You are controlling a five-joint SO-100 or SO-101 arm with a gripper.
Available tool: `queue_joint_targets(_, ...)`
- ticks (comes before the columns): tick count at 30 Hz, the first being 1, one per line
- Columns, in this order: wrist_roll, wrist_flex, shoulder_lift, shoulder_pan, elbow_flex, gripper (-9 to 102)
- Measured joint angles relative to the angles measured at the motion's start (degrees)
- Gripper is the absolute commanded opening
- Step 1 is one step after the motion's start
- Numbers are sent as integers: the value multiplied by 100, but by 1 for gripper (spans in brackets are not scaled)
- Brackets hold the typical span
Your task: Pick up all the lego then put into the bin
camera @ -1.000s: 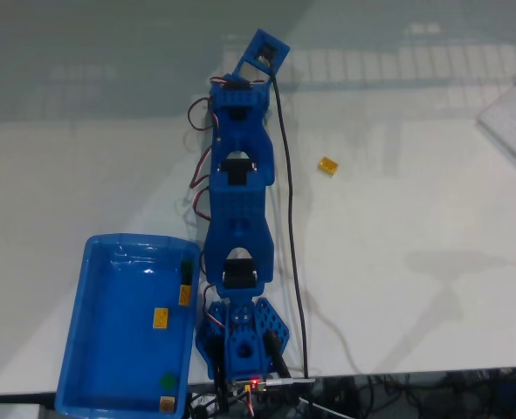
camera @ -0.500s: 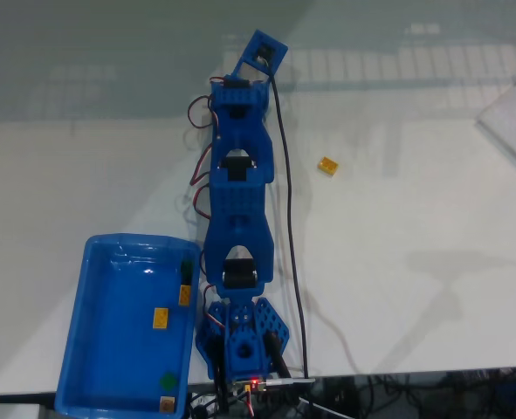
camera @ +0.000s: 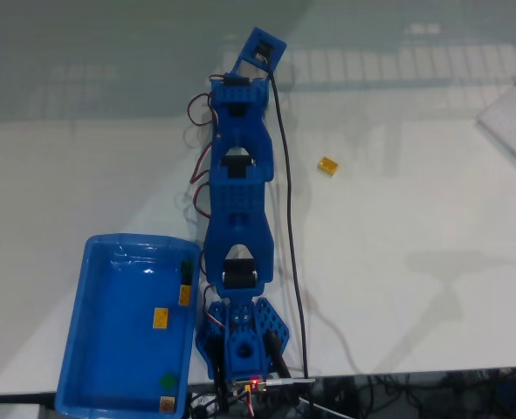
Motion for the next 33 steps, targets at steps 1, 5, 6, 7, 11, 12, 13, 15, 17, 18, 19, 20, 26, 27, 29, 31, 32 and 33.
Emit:
queue_joint_targets(1, -9, 0, 0, 0, 0, 10)
queue_joint_targets(5, -70, 62, 0, 0, 0, 0)
queue_joint_targets(6, -70, 79, -9, 0, -9, 0)
queue_joint_targets(7, -79, 79, -9, 0, -9, 0)
queue_joint_targets(11, -105, 97, -9, -9, -9, 0)
queue_joint_targets(12, -105, 97, -9, -9, -9, 0)
queue_joint_targets(13, -105, 97, -9, -9, -9, 0)
queue_joint_targets(15, -105, 97, -9, -9, -9, 0)
queue_joint_targets(17, -105, 114, 0, -9, -9, 0)
queue_joint_targets(18, -105, 149, 26, -9, 0, 0)
queue_joint_targets(19, -105, 149, 114, -18, 44, 0)
queue_joint_targets(20, -105, 149, 246, -35, 149, 0)
queue_joint_targets(26, 114, 448, 2109, -413, 967, 0)
queue_joint_targets(27, 158, 624, 2602, -545, 1125, 0)
queue_joint_targets(29, 202, 958, 3454, -835, 1371, 0)
queue_joint_targets(31, 220, 1397, 4395, -1213, 1582, 0)
queue_joint_targets(32, 220, 1617, 4834, -1415, 1679, 0)
queue_joint_targets(33, 246, 1863, 5273, -1652, 1775, 0)
